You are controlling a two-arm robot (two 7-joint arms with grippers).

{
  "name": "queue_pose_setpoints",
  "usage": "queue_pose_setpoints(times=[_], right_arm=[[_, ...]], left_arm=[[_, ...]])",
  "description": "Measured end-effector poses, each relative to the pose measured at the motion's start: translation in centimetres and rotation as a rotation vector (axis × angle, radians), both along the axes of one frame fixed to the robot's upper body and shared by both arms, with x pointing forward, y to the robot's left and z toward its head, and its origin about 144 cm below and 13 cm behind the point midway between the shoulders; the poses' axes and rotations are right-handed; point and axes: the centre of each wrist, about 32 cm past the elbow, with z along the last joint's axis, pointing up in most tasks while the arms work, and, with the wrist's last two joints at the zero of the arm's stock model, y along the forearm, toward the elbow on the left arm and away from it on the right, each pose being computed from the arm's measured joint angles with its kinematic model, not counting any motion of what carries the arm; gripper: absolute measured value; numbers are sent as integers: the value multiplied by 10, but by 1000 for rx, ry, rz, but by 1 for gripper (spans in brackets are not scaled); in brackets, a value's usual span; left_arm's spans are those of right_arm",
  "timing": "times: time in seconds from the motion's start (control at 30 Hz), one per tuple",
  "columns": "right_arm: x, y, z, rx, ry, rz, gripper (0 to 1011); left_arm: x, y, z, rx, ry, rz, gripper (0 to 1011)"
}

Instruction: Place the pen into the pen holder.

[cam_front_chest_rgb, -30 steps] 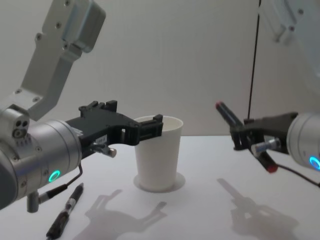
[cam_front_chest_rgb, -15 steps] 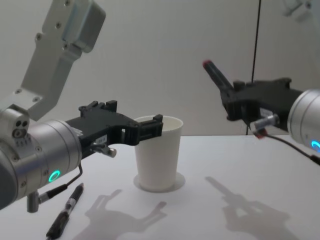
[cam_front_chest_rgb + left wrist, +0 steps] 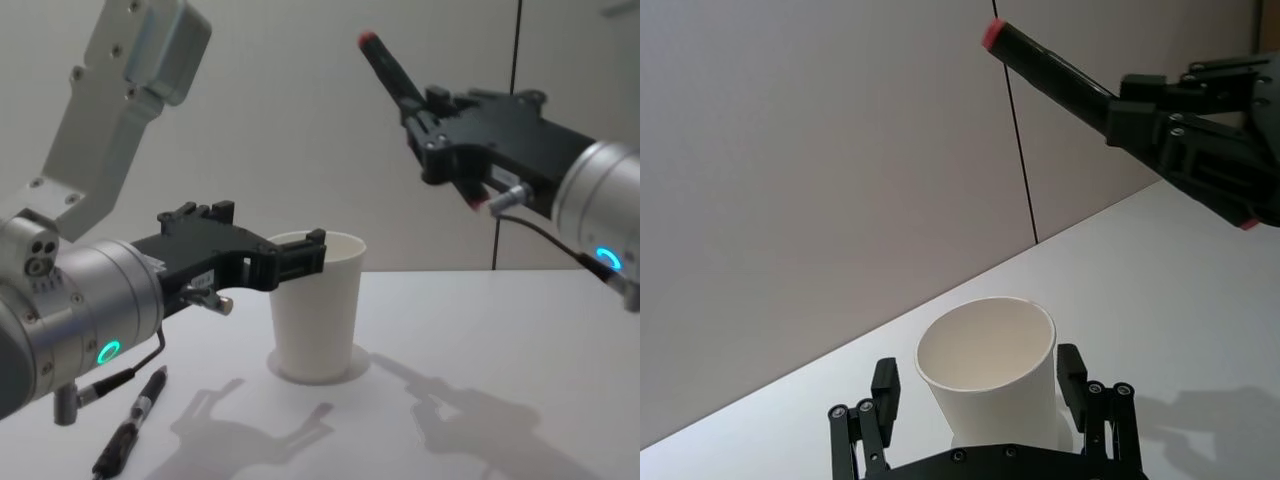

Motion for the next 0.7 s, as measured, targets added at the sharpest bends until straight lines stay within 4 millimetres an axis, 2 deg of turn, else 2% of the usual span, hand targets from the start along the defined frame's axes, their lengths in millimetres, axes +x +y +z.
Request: queue_pose_setpoints(times=[0.33, 0.7], right_arm=[[43, 3, -5, 3, -131, 134, 177], [73, 12, -11, -6, -160, 191, 177]], left_arm=[[0, 0, 0, 0, 0, 0, 1004], [0, 0, 0, 0, 0, 0, 1004]])
